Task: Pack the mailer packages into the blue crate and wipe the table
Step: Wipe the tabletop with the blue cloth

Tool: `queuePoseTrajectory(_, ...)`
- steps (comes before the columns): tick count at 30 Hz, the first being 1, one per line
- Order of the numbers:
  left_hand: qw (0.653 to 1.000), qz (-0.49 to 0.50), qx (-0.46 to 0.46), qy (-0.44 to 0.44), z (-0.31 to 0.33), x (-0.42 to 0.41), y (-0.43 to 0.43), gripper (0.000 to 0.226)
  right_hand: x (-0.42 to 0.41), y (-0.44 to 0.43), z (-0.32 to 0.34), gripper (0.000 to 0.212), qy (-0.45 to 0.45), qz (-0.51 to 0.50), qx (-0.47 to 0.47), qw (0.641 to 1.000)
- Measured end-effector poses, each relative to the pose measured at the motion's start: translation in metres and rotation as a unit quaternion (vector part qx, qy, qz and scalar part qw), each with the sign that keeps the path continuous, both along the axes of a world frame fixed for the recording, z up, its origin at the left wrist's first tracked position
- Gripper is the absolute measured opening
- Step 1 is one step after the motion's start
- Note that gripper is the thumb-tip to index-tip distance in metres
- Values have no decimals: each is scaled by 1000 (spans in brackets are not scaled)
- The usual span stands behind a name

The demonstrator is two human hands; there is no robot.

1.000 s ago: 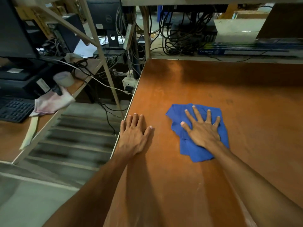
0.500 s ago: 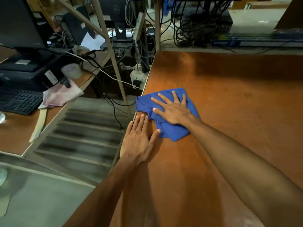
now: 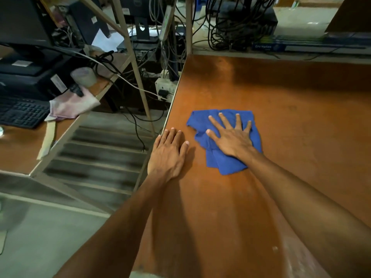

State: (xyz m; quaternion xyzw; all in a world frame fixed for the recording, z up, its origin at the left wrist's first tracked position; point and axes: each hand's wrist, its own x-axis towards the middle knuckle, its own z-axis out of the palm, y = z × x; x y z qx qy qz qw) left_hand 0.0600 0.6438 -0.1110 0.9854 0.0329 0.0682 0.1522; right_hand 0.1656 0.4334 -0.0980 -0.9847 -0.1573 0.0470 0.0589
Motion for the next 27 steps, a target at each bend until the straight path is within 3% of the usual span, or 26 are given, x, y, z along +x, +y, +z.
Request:
queuePoseTrajectory(3,1000,-5,15,-3,3,-2,0,59,-51,-17,-4,59,-19,73,-10,997)
queuePoseTrajectory(6,1000,-8,-2,22,9,-5,0,58,-76,-31,1,61,6,-65,10,998)
queuePoseTrajectory(10,996,-38,-25,70,21,-10,6,78,-134,-15,-3,59,-38,105,-5,994)
queuePoseTrajectory(11,995,-45,-41,82,27,-12,8,75,-138,-15,-2,58,-33,105,0,994)
queuePoseTrajectory(14,986,-47,-104,122,45,-22,6,50,-147,-5,3,61,4,-15,14,1000)
queuePoseTrajectory(15,982,-47,-122,134,48,-27,6,47,-160,6,3,63,-2,5,4,1000)
queuePoseTrajectory(18,980,-56,-120,147,50,-37,7,47,-210,39,1,61,-37,196,10,980)
queuePoseTrajectory(19,980,-61,-116,147,49,-40,7,47,-216,45,1,60,-39,214,11,976)
queuePoseTrajectory(22,979,-52,-123,157,47,-48,6,49,-223,56,6,61,-20,119,17,993)
queuePoseTrajectory(27,988,-52,-92,112,27,-56,9,76,-272,38,2,59,-35,295,27,955)
